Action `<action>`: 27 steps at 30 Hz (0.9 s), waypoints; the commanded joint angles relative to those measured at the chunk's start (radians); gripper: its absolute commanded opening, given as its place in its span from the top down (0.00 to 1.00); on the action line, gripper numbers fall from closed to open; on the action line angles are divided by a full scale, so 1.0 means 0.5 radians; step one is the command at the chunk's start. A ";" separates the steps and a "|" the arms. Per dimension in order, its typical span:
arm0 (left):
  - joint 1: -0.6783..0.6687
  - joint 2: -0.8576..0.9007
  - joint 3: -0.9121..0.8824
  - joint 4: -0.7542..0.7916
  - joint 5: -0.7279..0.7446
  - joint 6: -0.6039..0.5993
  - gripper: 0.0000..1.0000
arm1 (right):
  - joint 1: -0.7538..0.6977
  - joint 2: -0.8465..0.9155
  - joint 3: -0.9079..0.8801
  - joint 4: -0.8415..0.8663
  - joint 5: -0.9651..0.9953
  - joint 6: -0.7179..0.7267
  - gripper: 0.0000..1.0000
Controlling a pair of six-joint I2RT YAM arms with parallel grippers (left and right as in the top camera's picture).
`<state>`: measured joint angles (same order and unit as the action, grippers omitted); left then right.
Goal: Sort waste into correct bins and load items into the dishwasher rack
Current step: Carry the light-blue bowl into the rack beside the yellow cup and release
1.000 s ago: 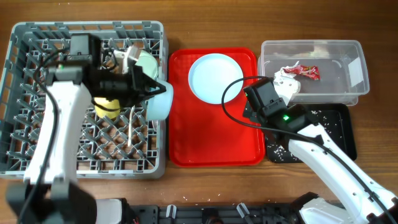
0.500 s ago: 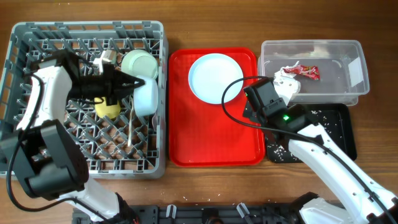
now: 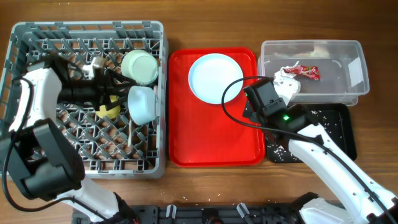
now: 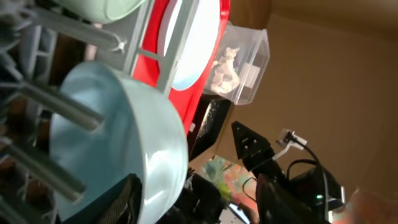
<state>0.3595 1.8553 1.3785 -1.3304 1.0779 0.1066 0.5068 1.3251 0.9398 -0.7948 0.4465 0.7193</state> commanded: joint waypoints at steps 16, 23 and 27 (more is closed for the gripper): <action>-0.401 -0.697 0.458 -0.151 -1.170 -0.439 0.96 | -0.008 0.014 0.020 0.004 0.031 0.033 0.00; -0.761 -0.633 0.157 0.100 -1.785 -0.778 0.96 | -0.008 0.014 0.020 0.004 0.031 0.033 0.00; -0.758 -0.599 0.011 0.220 -1.928 -0.904 0.96 | -0.008 0.014 0.020 0.004 0.031 0.033 0.00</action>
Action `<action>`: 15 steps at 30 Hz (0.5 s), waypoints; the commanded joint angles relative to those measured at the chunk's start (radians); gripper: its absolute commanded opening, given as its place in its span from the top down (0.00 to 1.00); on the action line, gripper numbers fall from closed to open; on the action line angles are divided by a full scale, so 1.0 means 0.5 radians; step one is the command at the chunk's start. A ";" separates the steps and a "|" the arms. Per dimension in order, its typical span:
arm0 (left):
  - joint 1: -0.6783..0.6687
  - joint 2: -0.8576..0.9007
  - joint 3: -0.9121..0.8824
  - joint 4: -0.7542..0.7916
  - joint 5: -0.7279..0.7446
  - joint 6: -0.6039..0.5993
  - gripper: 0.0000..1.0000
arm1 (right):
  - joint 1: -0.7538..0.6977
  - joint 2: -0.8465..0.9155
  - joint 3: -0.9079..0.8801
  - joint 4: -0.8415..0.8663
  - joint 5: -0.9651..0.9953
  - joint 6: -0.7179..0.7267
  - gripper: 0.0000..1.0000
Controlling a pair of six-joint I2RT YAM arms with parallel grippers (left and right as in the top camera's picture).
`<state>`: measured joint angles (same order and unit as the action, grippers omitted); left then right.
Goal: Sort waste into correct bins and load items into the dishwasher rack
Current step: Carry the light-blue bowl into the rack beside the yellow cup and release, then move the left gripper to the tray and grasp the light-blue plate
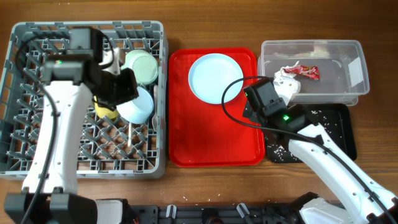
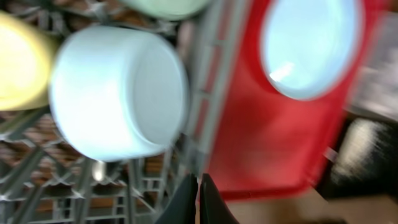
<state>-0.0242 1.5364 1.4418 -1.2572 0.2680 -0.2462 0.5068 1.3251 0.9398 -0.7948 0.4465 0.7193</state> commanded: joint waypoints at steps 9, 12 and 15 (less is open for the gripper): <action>0.009 0.033 -0.233 0.256 -0.076 -0.144 0.96 | -0.008 0.014 0.020 0.004 0.031 0.033 0.00; 0.002 0.034 -0.234 0.340 0.200 -0.146 0.96 | -0.008 0.014 0.020 0.004 0.031 0.032 0.00; -0.045 0.036 -0.253 0.397 0.177 -0.153 0.96 | -0.008 0.014 0.020 0.004 0.031 0.033 0.00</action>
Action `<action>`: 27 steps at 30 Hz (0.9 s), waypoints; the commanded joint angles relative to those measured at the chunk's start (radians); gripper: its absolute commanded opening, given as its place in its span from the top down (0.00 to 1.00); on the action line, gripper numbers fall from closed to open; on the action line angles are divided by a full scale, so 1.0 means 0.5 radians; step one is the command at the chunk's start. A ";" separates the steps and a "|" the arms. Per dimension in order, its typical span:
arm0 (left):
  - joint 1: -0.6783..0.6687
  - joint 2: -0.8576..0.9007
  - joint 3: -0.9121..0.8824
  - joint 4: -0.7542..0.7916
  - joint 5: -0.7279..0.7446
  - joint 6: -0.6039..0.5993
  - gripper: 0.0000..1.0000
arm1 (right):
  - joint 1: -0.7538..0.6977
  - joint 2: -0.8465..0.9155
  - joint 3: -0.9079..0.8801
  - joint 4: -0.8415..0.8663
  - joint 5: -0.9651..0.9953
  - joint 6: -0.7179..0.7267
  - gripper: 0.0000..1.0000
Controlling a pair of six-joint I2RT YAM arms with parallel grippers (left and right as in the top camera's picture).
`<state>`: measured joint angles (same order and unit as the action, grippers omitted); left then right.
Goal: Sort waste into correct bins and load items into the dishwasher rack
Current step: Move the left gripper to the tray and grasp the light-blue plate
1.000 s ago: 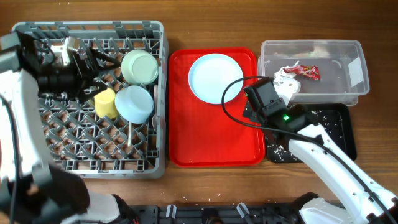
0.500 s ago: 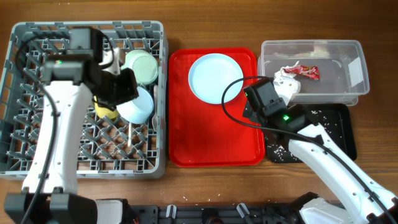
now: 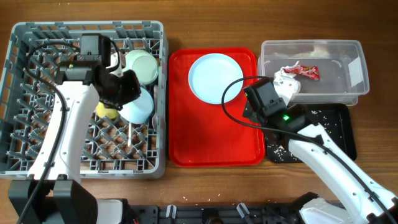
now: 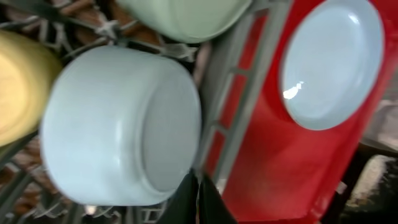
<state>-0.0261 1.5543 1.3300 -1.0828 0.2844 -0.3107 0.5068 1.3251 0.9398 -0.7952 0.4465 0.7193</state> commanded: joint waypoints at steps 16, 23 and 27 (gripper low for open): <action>-0.030 -0.052 -0.002 -0.303 -0.201 -0.275 0.95 | -0.008 0.014 0.020 0.005 0.031 0.033 0.01; -0.091 -0.209 0.247 -0.194 -0.189 -0.278 0.86 | -0.008 0.014 0.020 0.005 0.031 0.032 0.00; -0.287 -0.195 0.246 -0.002 -0.150 -0.287 0.77 | -0.008 0.014 0.020 0.005 0.031 0.032 0.01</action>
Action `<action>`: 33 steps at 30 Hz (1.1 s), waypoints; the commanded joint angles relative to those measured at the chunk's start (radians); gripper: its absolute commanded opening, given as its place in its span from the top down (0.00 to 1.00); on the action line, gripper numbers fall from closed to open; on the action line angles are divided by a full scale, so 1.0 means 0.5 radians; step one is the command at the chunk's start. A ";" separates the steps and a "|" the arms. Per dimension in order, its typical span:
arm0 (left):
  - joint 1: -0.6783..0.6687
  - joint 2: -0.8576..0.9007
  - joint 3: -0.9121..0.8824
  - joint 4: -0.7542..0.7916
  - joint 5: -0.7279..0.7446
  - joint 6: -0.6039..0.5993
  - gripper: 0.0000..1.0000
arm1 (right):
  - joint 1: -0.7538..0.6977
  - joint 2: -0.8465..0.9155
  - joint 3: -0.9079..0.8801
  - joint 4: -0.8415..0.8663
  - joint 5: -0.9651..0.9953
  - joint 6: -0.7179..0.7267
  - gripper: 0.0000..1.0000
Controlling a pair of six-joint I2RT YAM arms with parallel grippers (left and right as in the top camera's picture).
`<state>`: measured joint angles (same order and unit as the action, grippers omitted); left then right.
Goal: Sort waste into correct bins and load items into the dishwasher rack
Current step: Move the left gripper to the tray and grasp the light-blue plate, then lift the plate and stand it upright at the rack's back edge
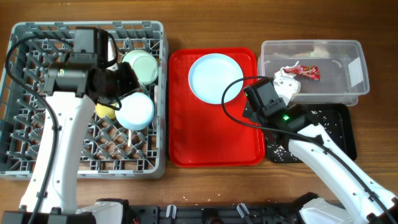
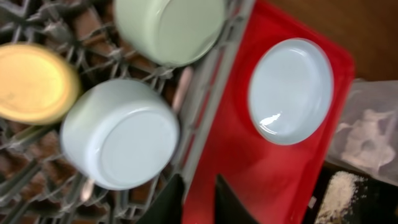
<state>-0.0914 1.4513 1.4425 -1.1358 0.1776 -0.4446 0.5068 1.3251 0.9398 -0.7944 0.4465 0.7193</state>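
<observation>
A grey dish rack (image 1: 25, 155) holds a green bowl (image 1: 142, 65), a yellow cup (image 1: 106, 111) and a light blue bowl (image 1: 135, 111), which rests bottom-up. In the left wrist view the blue bowl (image 2: 121, 134) lies left of my left gripper (image 2: 199, 202). Its jaws stand a little apart over the rack's right wall, with nothing between them. Overhead, the left gripper (image 1: 124, 83) hovers just above the blue bowl. A light blue plate (image 1: 214, 78) lies on the red tray (image 1: 211, 137). My right gripper (image 1: 268, 93) sits at the tray's right edge, its fingers not discernible.
A clear bin (image 1: 339, 87) at the back right holds a red wrapper (image 1: 308, 73) and crumpled white paper (image 1: 289, 81). In front of it lies a black tray (image 1: 323, 127) sprinkled with white crumbs. A black cable loops from the right arm over the plate.
The left gripper's jaws, shut before, now stand apart, and the gripper sits higher over the rack. The blue bowl has gone from tilted to flat, bottom-up. The right arm has not moved.
At first the left arm reached in from the rack's far left, jaws wide open beside the blue bowl lying on its side. Later the arm stood over the rack with jaws shut beside the tilted bowl. Now the jaws are apart and the bowl sits bottom-up.
</observation>
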 commanded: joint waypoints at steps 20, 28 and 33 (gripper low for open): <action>-0.966 1.087 0.021 1.060 -0.164 -0.351 0.96 | -0.008 0.014 0.020 0.004 0.031 0.032 0.00; -0.893 1.186 0.022 0.694 -0.356 -0.271 0.96 | -0.008 0.014 0.020 0.003 0.031 0.033 0.00; -0.750 1.082 0.022 0.415 -0.469 -0.269 0.96 | -0.008 0.014 0.020 0.003 0.031 0.032 0.00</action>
<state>-0.5217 2.0552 1.4467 -0.8768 0.0154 -0.5888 0.5068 1.3251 0.9398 -0.7952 0.4465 0.7193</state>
